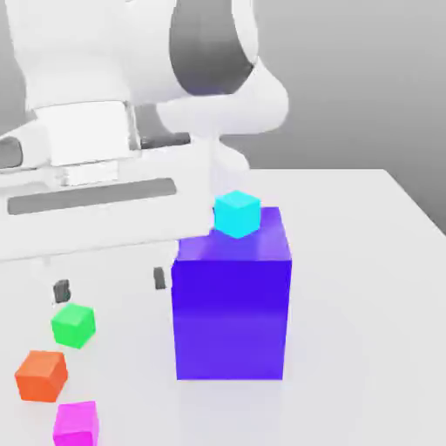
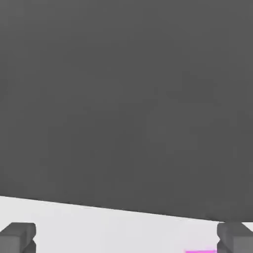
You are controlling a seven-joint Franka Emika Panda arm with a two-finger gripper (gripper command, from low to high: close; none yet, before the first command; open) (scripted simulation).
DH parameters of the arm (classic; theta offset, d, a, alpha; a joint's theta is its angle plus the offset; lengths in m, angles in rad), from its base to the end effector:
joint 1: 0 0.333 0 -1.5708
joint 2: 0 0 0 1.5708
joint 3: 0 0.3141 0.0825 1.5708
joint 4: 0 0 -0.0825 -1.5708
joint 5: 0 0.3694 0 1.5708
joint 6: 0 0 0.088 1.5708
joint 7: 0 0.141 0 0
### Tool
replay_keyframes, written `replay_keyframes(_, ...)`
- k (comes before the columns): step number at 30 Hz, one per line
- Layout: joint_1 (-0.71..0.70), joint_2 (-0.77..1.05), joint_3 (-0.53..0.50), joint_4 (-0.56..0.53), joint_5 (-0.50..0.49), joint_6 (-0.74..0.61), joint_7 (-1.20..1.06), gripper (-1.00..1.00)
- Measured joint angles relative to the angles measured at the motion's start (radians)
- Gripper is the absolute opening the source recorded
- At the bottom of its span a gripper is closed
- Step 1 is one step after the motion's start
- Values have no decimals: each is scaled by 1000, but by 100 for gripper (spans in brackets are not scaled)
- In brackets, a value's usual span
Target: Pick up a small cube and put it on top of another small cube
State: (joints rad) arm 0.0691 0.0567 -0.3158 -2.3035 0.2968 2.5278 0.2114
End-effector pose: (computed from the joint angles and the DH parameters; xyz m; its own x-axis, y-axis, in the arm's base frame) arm 0.5141 -0.1267 0.3152 0.7629 -0.6378 0.1054 -0.6084 -0.7635 -0.2166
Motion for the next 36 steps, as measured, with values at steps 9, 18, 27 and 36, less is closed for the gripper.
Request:
replay_keyframes(9, -69, 292, -25, -8, -21, 113, -128, 0)
replay_keyframes(18, -143, 462, 57, 27, 51, 233, -195, -100)
replay_keyframes(27, -112, 273, -35, -54, -59, 122, -185, -100)
replay_keyframes(36, -244, -20, -161, -332, -262, 123, -461, -100)
